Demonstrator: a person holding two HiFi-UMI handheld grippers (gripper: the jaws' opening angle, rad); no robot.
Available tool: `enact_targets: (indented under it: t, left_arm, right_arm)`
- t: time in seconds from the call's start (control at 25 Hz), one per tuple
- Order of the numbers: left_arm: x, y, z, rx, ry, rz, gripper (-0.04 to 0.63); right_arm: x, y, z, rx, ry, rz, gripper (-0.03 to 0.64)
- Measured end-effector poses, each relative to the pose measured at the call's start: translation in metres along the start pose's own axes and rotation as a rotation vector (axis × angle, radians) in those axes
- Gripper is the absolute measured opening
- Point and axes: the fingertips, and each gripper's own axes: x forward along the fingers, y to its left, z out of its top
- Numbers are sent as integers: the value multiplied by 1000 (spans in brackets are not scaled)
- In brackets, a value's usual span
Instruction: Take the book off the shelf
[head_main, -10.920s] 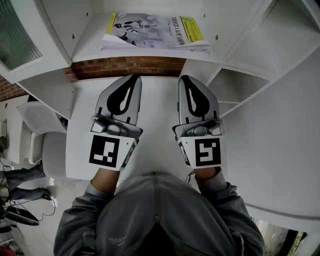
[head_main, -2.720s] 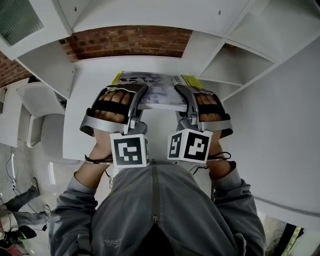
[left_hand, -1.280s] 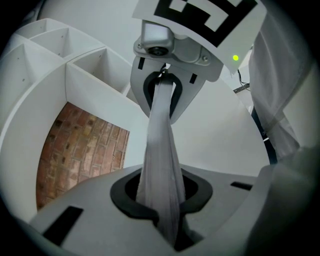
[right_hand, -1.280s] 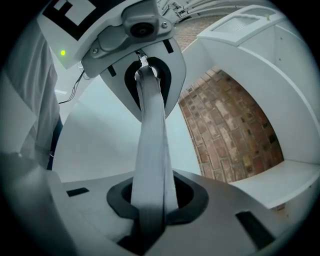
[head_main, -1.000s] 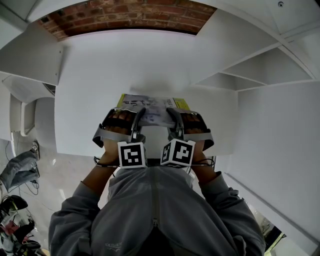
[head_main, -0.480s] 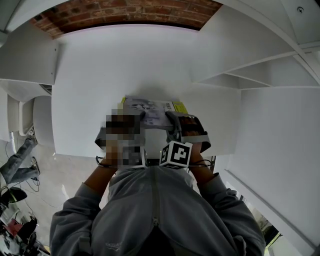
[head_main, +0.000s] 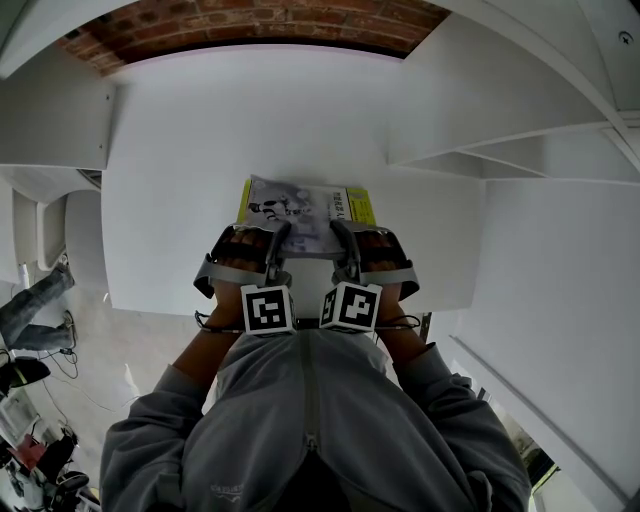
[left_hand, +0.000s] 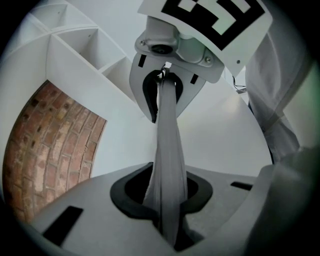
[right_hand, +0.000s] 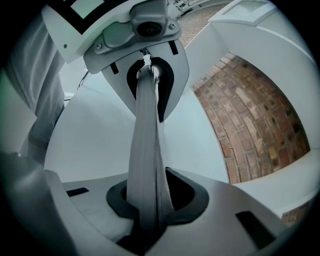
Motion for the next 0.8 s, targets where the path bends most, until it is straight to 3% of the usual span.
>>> enact_targets:
  t: [0.8]
  left_arm:
    - [42,-53,-16,-12,54,-122,97]
  right_arm:
    - [43,49,-16,-41,51,74,104]
